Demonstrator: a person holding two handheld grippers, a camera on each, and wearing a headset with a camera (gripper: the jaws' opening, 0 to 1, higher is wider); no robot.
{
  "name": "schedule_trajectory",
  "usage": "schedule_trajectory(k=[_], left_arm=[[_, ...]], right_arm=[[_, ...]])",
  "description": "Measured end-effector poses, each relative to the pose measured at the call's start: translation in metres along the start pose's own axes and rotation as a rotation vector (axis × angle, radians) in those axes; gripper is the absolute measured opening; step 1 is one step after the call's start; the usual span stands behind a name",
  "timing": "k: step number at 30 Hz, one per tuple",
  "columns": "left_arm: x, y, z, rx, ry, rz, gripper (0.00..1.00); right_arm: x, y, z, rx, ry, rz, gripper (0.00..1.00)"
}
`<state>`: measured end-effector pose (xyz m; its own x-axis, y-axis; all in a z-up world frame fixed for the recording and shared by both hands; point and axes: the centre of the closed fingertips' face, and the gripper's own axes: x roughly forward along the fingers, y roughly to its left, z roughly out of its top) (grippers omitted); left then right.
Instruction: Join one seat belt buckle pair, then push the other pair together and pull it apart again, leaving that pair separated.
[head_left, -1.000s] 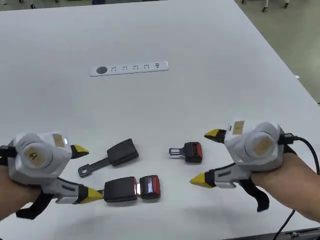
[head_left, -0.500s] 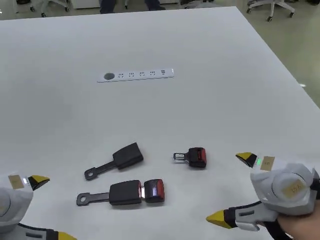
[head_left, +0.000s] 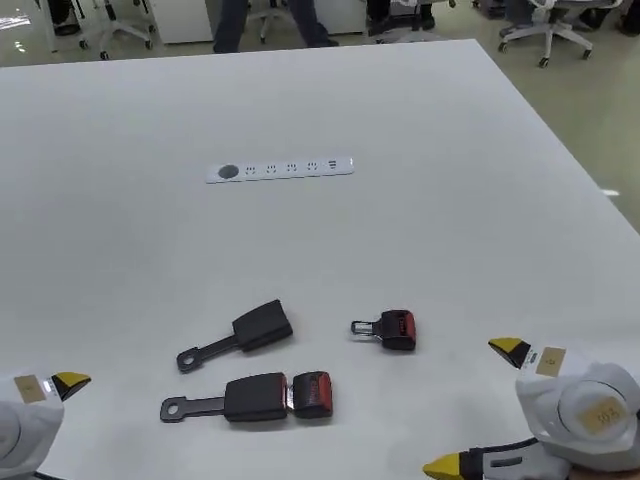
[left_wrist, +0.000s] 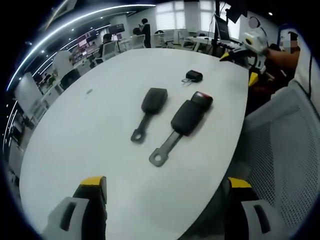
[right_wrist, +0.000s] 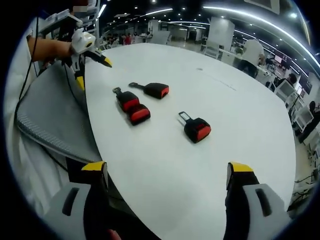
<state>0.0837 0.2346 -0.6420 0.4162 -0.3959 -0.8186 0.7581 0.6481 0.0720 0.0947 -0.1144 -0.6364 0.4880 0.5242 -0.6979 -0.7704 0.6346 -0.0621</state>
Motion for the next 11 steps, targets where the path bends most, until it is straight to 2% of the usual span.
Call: schedule_trajectory(k=[2,6,7,8,11], left_arm=[[0.000,-0.003,0.001,-0.005,-0.005,0.005,1.00],[0.000,-0.007,-0.006,-0.012,0.000,0.010,1.00],[0.000,-0.011,-0.005,-0.012,0.004,0.011,1.00],[0.000,-0.013,-0.005,-0.009,0.003,0.014,1.00],[0.000,-0.016,-0.001,-0.006,-0.002,0.019,1.00]], right_arm=[[0.002,0.001,-0.003,-0.007,0.003,0.002,1.00],[-0.001,0.001,-0.001,0.001,-0.018,-0.003,0.98],[-0.002,0.001,0.000,0.013,-0.025,0.001,0.98],[-0.009,0.005,0.006,0.021,-0.028,0.002,0.98],[-0.011,0.005,0.007,0.018,-0.033,-0.004,0.98]])
